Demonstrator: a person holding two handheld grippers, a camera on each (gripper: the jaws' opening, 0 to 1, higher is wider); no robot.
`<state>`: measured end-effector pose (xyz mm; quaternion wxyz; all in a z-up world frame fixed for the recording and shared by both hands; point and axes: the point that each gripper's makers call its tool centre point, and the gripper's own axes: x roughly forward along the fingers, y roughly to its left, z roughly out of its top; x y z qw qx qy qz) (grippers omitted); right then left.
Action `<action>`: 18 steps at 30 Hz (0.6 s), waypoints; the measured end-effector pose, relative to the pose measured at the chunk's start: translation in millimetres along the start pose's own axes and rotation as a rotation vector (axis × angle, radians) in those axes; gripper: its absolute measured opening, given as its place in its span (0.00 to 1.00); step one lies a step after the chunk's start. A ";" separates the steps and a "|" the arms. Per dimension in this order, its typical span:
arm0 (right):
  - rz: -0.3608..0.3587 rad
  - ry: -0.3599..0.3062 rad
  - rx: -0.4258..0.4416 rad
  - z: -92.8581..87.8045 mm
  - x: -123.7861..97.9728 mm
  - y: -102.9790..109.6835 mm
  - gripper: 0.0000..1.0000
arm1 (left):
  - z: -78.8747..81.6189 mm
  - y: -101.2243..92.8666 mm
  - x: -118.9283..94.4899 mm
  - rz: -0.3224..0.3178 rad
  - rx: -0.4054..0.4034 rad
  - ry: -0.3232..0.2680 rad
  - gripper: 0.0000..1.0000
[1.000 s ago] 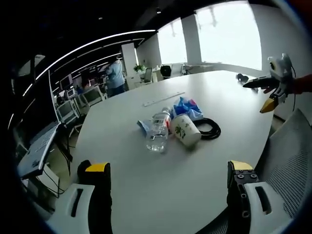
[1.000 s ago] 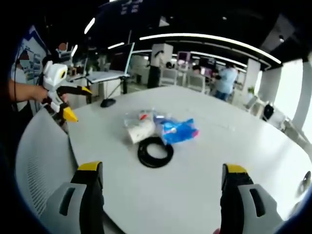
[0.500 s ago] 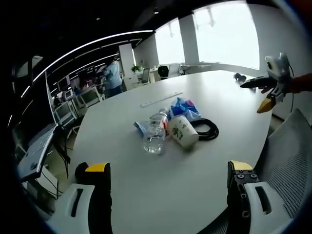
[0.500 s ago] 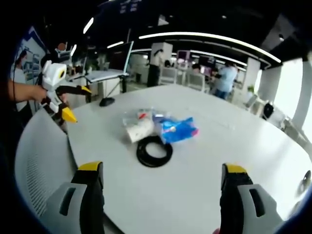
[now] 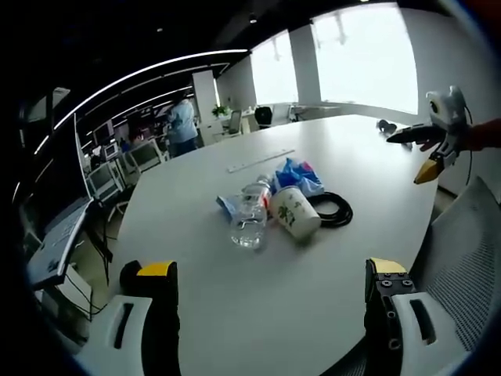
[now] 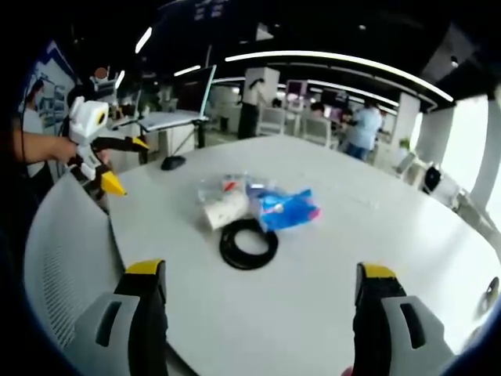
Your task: Arrange the tabletop items into an orderly group along one side of the table until the central work area is clear of visible clutter.
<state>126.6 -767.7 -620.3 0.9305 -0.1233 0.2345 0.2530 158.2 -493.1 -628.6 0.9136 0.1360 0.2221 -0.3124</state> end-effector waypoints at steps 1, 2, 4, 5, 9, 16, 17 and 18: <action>0.000 0.000 -0.001 0.1 0.0 0.0 0.98 | -0.1 -0.3 0.1 -0.001 0.000 0.000 0.99; 0.002 0.000 -0.001 0.1 0.0 0.4 0.98 | -0.2 -0.5 0.2 -0.002 0.000 0.001 0.99; 0.003 0.004 -0.001 -0.5 0.2 0.6 0.98 | -0.2 -0.9 0.4 -0.003 0.001 0.001 0.99; 0.003 0.004 0.000 -0.6 0.3 0.6 0.98 | 0.0 -0.9 0.4 -0.003 0.001 0.001 0.99; 0.003 0.001 0.002 -0.4 0.8 0.4 0.98 | -0.4 -0.9 0.8 -0.005 0.001 0.003 0.99; 0.004 0.001 -0.001 0.8 1.2 -1.5 0.98 | -0.7 0.0 1.6 -0.004 0.001 0.008 0.99; 0.004 0.000 -0.002 1.1 1.3 -2.0 0.98 | -0.8 0.4 2.0 -0.004 0.001 0.009 0.99; 0.002 0.000 -0.005 2.0 1.2 -2.7 0.98 | -0.5 0.5 2.1 -0.005 0.002 0.008 0.99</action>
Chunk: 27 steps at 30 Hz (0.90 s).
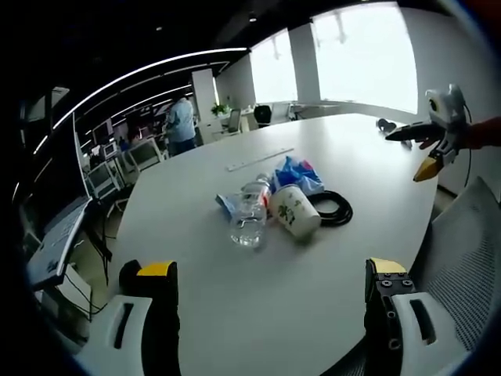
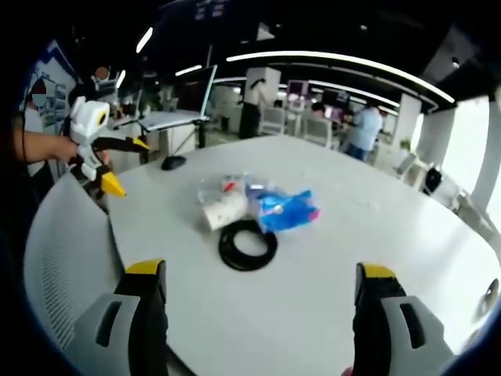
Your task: Arrange the tabletop items into an orderly group along one side of the table until the central work area is clear of visible clutter.
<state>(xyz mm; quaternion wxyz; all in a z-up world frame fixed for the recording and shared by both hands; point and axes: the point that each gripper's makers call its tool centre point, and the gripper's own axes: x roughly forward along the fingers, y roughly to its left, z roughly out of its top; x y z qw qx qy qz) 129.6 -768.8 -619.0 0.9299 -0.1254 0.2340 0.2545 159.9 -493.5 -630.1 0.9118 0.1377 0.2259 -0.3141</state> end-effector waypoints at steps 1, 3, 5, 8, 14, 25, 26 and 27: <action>0.000 0.001 0.000 0.3 0.0 -0.5 0.98 | 0.3 0.1 0.1 -0.001 0.001 -0.001 0.99; 0.000 0.000 -0.001 1.3 0.0 -1.5 0.98 | 0.5 0.9 0.9 0.000 0.002 0.000 0.99; -0.001 0.001 -0.002 1.7 0.3 -3.0 0.98 | 0.3 1.3 1.7 -0.001 0.002 0.002 0.99; -0.004 0.003 0.001 1.2 0.8 -4.7 0.98 | -1.4 2.1 3.0 -0.001 0.003 0.010 0.99; 0.000 0.007 -0.004 3.4 3.4 -5.2 0.94 | -2.9 2.6 5.4 -0.008 0.004 0.020 0.98; 0.018 0.007 -0.036 11.9 14.8 -10.0 0.84 | 0.5 2.5 15.0 -0.023 0.018 0.028 0.95; 0.020 0.006 -0.038 12.9 15.8 -10.1 0.82 | 0.2 1.7 16.2 -0.029 0.020 0.032 0.93; 0.023 0.007 -0.043 14.1 17.6 -10.3 0.81 | -0.5 1.1 16.5 -0.033 0.019 0.038 0.92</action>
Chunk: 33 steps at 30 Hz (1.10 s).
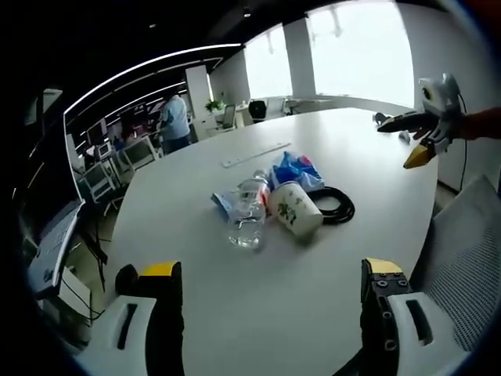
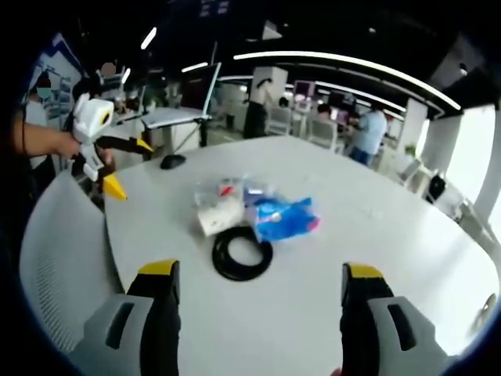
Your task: Arrange the tabletop items into an orderly group along one side of the table until the central work area is clear of visible clutter.
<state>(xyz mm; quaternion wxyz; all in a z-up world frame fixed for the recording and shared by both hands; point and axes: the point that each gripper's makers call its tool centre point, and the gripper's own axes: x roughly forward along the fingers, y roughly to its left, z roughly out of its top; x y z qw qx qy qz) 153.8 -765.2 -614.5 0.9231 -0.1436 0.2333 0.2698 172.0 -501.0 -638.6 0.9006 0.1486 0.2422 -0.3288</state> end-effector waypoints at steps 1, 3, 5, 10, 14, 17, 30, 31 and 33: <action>0.001 -0.001 -0.005 1.2 1.4 -0.2 0.81 | -0.4 0.0 0.9 0.000 0.001 0.005 0.91; 0.007 0.000 -0.009 2.6 4.4 -0.7 0.81 | -0.5 0.2 2.1 0.001 0.004 0.005 0.90; 0.016 0.003 -0.018 3.9 8.7 -1.0 0.80 | -0.7 -0.4 4.0 -0.007 0.005 0.009 0.88; 0.038 -0.005 -0.034 8.7 17.2 0.7 0.77 | 1.4 -3.3 8.4 -0.023 0.020 0.013 0.83; 0.051 -0.014 -0.049 12.4 22.5 1.3 0.76 | 3.2 -4.6 11.2 -0.031 0.029 0.016 0.81; 0.062 -0.013 -0.065 14.8 26.2 1.8 0.74 | 3.4 -4.7 14.0 -0.037 0.035 0.021 0.79; 0.130 -0.004 -0.121 22.8 48.7 7.7 0.65 | 2.5 -5.6 23.4 -0.056 0.088 0.060 0.70; 0.136 -0.008 -0.128 23.9 50.7 8.3 0.64 | 2.7 -6.3 23.8 -0.060 0.092 0.063 0.69; 0.146 -0.012 -0.130 26.1 53.4 9.1 0.63 | 3.3 -6.3 24.4 -0.062 0.096 0.061 0.68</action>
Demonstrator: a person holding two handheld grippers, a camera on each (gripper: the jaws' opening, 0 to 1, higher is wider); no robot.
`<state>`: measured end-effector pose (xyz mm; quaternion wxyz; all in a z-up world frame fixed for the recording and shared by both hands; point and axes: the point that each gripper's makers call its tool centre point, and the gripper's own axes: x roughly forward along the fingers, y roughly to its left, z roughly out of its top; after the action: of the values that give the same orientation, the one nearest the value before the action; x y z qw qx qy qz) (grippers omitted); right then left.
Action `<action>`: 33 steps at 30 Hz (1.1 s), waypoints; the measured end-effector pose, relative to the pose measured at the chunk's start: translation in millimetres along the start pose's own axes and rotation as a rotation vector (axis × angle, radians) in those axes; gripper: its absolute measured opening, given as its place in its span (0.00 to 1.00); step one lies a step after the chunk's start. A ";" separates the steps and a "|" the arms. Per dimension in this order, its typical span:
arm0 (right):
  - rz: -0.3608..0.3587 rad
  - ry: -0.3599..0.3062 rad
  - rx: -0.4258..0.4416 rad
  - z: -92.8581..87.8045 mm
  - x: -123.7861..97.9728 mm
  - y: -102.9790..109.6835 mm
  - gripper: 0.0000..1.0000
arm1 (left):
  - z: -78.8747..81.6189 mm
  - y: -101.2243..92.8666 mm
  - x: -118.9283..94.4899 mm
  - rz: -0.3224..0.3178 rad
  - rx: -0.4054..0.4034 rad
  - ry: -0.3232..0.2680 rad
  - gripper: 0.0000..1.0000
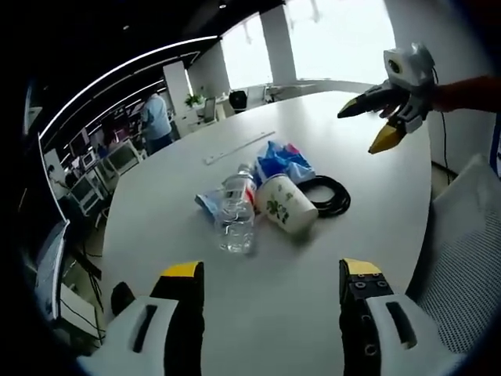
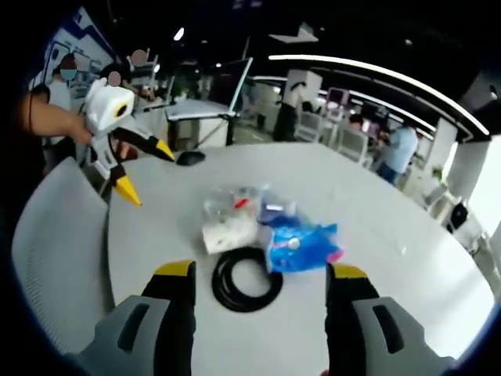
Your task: Arrange the tabletop items into an orderly group along one side of the table until the central work area is clear of visible clutter.
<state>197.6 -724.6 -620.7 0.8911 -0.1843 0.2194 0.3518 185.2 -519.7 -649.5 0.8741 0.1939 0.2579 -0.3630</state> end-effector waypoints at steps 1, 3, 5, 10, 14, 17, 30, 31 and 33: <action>0.002 0.000 -0.001 0.3 0.5 0.0 0.62 | -0.7 0.3 0.5 0.000 0.002 0.003 0.67; 0.010 0.002 -0.013 1.8 2.9 0.2 0.61 | -1.6 1.0 1.5 0.000 0.000 0.005 0.66; 0.015 0.000 -0.020 4.1 5.5 -1.2 0.60 | -2.5 1.3 3.2 -0.005 0.001 0.010 0.65; 0.024 0.001 -0.033 8.7 12.4 -5.3 0.58 | -1.3 2.8 6.4 -0.007 0.028 0.019 0.60; 0.047 -0.015 -0.019 14.7 17.1 -3.8 0.56 | 2.4 -1.8 9.8 -0.042 0.034 0.009 0.52; 0.053 -0.017 -0.026 16.3 21.5 -3.2 0.55 | 3.9 -2.9 12.3 -0.047 0.056 0.007 0.46; 0.085 -0.025 -0.045 28.5 41.1 -1.8 0.51 | 8.0 -2.2 23.8 -0.061 0.066 0.016 0.45; 0.086 -0.026 -0.046 29.5 42.7 -2.9 0.51 | 8.5 -1.1 24.8 -0.061 0.066 0.014 0.45; 0.086 -0.026 -0.046 32.3 46.3 -5.5 0.51 | 8.3 1.1 27.2 -0.060 0.065 0.018 0.45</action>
<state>240.3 -687.4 -616.8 0.8735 -0.1903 0.2073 0.3973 204.9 -537.9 -658.8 0.8537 0.2175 0.2598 -0.3956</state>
